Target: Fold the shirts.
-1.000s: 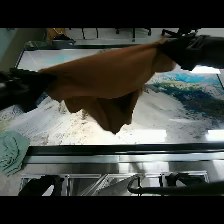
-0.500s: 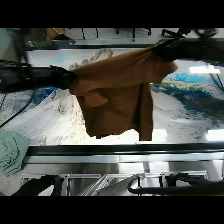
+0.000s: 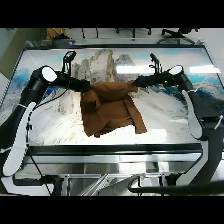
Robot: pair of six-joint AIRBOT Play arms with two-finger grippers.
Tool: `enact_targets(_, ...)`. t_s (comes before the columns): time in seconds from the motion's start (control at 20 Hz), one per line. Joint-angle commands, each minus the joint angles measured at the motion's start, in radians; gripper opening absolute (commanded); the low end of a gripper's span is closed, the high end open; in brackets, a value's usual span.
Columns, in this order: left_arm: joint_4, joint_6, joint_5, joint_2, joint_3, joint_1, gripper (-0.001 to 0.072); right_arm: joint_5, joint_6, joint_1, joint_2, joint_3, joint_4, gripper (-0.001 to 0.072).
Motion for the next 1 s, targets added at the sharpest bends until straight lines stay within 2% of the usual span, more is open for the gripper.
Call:
enact_targets(0.0, -0.006, -0.024, -0.178, -0.060, 0.103, 0.086, 0.0690, 0.044, 0.000, -0.042, -0.016, 0.003, 0.023, 0.0418)
enact_targets(0.15, -0.005, -0.079, -0.456, -0.056, 0.225, 0.177, 0.0689, 0.147, 0.000, -0.127, 0.060, 0.002, -0.010, 0.0418)
enact_targets(0.2, -0.004, -0.098, -0.475, -0.035, 0.215, 0.195, 0.0689, 0.193, 0.006, -0.151, 0.079, 0.002, -0.044, 0.0428)
enact_targets(0.3, -0.005, -0.134, -0.453, 0.037, 0.097, 0.225, 0.0690, 0.277, 0.079, -0.174, 0.093, 0.002, -0.146, 0.0625)
enact_targets(0.4, -0.005, -0.134, -0.413, 0.118, -0.092, 0.214, 0.0689, 0.340, 0.129, -0.172, 0.090, -0.019, -0.230, 0.0624)
enact_targets(0.55, -0.006, -0.132, -0.275, 0.245, -0.455, 0.138, 0.0690, 0.380, 0.123, -0.128, 0.091, -0.137, -0.232, 0.0622)
enact_targets(0.7, -0.035, -0.133, -0.032, 0.322, -0.745, 0.026, 0.0689, 0.359, 0.083, -0.063, 0.090, -0.264, -0.233, 0.0621)
enact_targets(0.85, -0.149, -0.124, 0.237, 0.311, -0.885, -0.072, 0.0689, 0.303, 0.060, -0.007, 0.088, -0.333, -0.233, 0.0620)
enact_targets(0.95, -0.161, -0.122, 0.311, 0.257, -0.897, -0.126, 0.0689, 0.289, 0.059, 0.014, 0.081, -0.339, -0.233, 0.0619)
